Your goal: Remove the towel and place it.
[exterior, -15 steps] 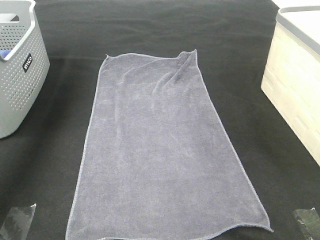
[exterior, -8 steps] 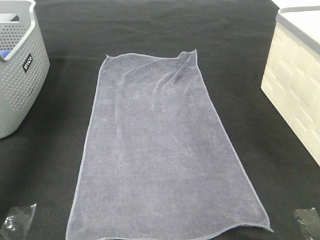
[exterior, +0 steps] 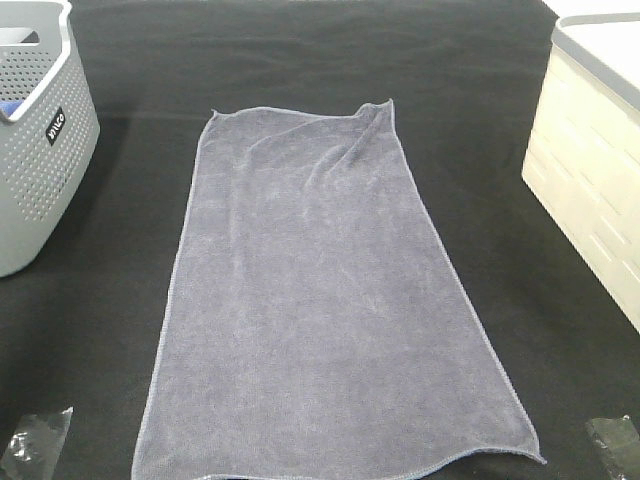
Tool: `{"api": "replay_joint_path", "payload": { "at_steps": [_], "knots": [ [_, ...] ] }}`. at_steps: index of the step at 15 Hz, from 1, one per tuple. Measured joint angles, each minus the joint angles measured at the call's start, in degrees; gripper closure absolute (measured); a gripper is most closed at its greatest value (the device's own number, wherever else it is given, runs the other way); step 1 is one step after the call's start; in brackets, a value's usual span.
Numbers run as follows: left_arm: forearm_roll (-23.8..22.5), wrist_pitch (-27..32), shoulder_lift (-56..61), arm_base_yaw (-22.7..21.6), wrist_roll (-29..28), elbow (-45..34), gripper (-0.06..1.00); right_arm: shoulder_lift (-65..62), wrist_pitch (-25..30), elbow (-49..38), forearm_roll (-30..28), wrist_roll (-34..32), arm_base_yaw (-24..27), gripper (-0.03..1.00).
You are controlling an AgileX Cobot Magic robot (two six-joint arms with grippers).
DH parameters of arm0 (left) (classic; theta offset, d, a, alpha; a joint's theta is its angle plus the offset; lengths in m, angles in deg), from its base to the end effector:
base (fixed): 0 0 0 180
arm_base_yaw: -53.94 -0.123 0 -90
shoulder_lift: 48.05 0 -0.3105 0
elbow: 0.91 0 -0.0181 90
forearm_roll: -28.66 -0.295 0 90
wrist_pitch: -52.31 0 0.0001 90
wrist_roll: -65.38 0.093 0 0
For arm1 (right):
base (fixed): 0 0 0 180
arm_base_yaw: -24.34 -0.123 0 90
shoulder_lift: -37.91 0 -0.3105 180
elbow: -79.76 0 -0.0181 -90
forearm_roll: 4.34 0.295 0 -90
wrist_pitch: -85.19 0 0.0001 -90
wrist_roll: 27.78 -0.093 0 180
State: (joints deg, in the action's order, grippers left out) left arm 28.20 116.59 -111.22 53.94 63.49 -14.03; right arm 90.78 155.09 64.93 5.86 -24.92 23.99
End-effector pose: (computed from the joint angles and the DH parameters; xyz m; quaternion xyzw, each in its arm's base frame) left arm 0.2012 0.0007 0.4157 -0.0151 0.9413 -0.0016 0.3374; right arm 0.1407 0.0163 0.4318 -0.0277 0.9282 0.0810 0.3621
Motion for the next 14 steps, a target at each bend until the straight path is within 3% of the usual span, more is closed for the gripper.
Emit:
{"api": "replay_joint_path", "payload": {
  "at_steps": [6, 10, 14],
  "knots": [
    [-10.43, -0.06, 25.95, 0.00, 0.06, -17.36, 0.14, -23.15, 0.00, -15.70, -4.41, -0.34, 0.00, 0.17],
    [-8.14, 0.06, 40.34, 0.00, 0.06, -27.50, 0.14, -35.07, 0.06, -24.47, -4.41, -0.29, 0.00, 0.17],
    [-1.49, -0.46, 56.21, 0.00, 1.49, -34.32, 0.14, -45.89, 0.06, -32.89, -4.47, -0.23, 0.00, 0.17]
  ]
}}
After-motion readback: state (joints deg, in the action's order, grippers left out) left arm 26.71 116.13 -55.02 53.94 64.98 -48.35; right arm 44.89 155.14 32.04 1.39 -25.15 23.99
